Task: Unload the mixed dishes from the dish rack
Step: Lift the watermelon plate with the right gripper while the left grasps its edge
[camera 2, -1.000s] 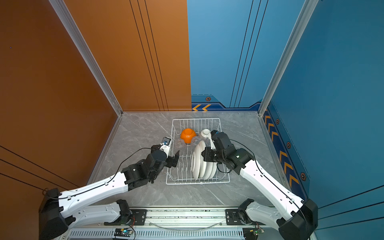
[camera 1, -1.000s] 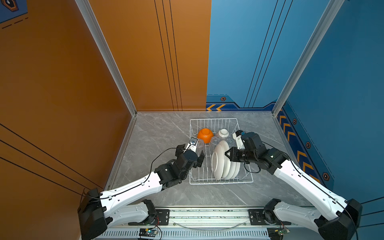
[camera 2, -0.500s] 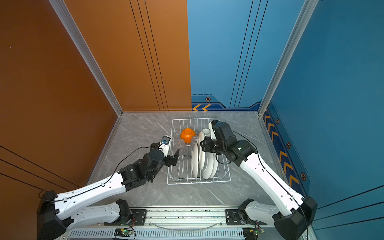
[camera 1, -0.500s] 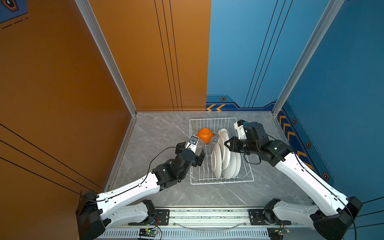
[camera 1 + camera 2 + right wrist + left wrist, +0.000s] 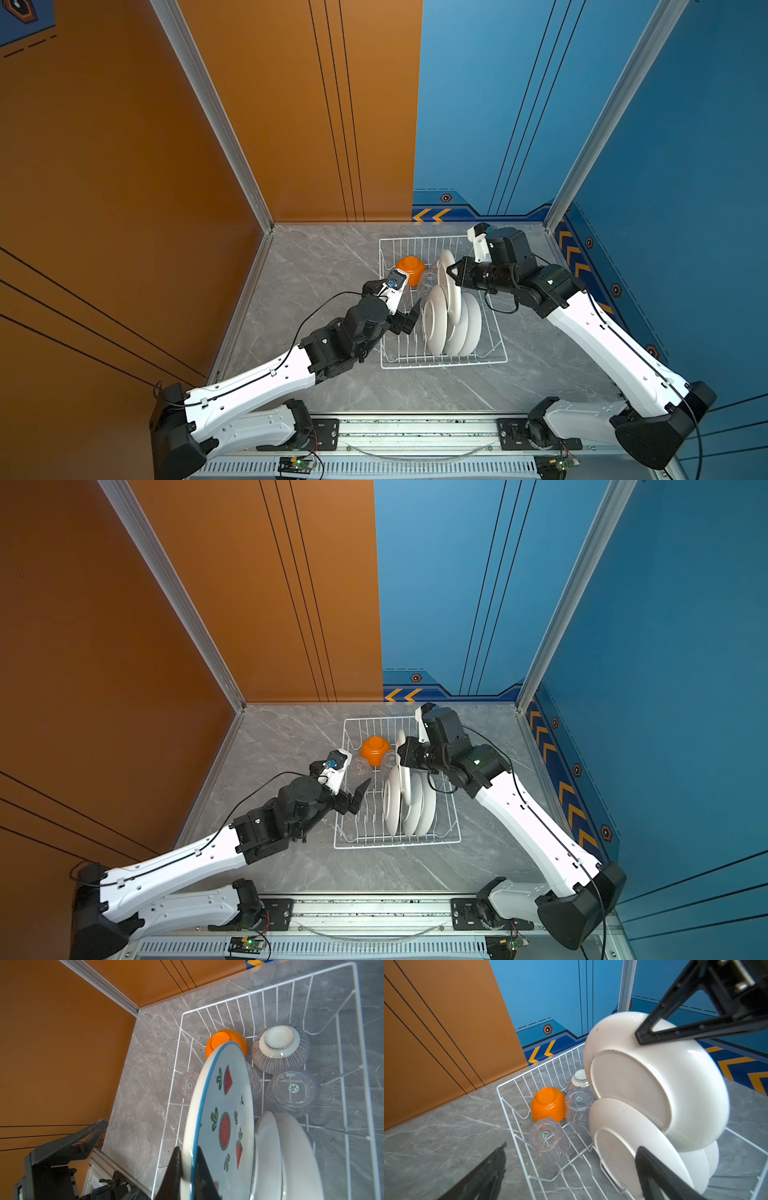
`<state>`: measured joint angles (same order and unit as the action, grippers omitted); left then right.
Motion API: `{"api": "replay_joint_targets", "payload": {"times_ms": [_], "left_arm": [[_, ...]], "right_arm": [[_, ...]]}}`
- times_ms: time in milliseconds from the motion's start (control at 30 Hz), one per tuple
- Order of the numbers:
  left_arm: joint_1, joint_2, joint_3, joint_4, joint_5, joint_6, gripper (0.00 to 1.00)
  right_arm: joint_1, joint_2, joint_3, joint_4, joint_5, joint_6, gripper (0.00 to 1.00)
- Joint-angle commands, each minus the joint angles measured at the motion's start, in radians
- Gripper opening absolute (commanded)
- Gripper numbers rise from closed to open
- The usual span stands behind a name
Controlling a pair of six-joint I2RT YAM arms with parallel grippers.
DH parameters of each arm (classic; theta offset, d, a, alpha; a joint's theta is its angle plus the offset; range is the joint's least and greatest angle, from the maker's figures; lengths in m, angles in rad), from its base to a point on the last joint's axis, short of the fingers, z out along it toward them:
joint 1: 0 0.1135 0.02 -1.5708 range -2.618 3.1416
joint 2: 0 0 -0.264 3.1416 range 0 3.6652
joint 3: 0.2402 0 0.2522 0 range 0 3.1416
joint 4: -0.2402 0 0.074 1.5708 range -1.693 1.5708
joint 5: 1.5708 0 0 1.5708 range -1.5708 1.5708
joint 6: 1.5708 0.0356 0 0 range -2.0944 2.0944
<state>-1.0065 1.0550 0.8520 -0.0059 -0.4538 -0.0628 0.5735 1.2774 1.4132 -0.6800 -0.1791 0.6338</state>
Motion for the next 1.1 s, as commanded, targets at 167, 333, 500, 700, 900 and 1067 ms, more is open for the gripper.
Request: {"api": "replay_joint_targets", "payload": {"times_ms": [167, 333, 500, 700, 900, 1067], "left_arm": [[-0.053, 0.031, 0.053, 0.080, 0.066, 0.036, 0.98], [-0.102, 0.089, 0.070, 0.174, 0.057, 0.043, 0.98], [-0.165, 0.184, 0.096, 0.288, -0.058, 0.062, 0.98], [-0.213, 0.326, 0.134, 0.464, -0.208, 0.092, 0.98], [-0.223, 0.469, 0.241, 0.565, -0.415, 0.179, 0.98], [-0.215, 0.533, 0.286, 0.663, -0.519, 0.280, 1.00]], "right_arm": [[-0.039, 0.008, 0.098, 0.142, -0.025, -0.018, 0.00], [-0.043, 0.036, 0.144, 0.161, -0.030, 0.000, 0.00], [-0.043, 0.046, 0.157, 0.201, -0.038, 0.046, 0.00], [-0.037, 0.032, 0.138, 0.256, -0.025, 0.117, 0.00], [-0.028, 0.006, 0.132, 0.267, -0.015, 0.145, 0.00], [-0.029, -0.032, 0.099, 0.267, 0.019, 0.175, 0.00]]}}
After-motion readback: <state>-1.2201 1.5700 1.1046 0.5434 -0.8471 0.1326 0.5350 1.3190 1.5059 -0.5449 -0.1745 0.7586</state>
